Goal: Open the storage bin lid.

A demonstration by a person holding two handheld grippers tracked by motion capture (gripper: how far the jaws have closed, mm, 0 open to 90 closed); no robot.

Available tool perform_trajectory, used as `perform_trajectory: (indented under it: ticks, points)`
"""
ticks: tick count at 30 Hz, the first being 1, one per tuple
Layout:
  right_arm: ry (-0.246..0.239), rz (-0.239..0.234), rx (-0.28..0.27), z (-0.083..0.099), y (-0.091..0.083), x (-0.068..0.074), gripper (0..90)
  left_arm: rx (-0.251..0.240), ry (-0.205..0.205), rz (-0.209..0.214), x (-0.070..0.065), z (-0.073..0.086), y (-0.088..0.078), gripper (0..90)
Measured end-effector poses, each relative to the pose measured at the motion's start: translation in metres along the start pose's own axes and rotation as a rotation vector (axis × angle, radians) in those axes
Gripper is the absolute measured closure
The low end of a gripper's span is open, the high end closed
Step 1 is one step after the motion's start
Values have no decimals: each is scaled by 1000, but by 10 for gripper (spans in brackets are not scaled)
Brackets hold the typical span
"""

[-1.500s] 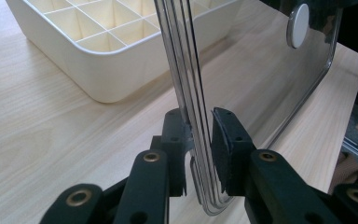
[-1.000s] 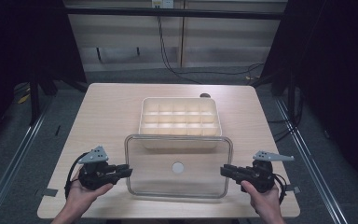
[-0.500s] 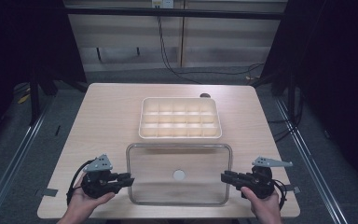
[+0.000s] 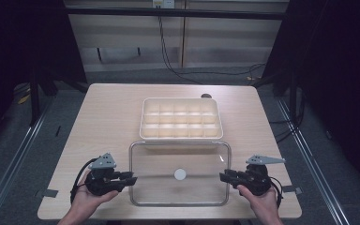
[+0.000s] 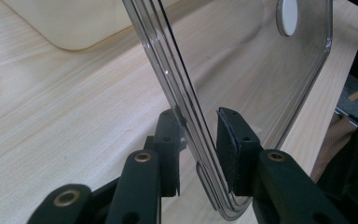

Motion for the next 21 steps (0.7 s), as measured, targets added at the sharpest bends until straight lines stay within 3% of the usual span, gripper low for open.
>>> perform_trajectory:
  ticks: [3,10,14,21]
  points:
    - [-23,18,-9,0,3,-1,635,2,0,-3,1,0,2,691]
    - [24,-4,-26,1,8,-6,633,12,1,-2,4,1,7,669]
    - [66,-20,-20,2,12,-12,629,24,-19,3,7,0,12,658]
    - [66,-1,13,1,16,-16,608,44,-11,-9,11,-2,17,647]
Point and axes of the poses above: each handheld gripper's, and its own axes: y roughly forward along the jaws, z roughly out of its underside, x roughly to its left, the point moved 6 cm from there along y, roughly forward along the jaws, and after that the axes turned 1 degree about y, right-handed, at the moved point
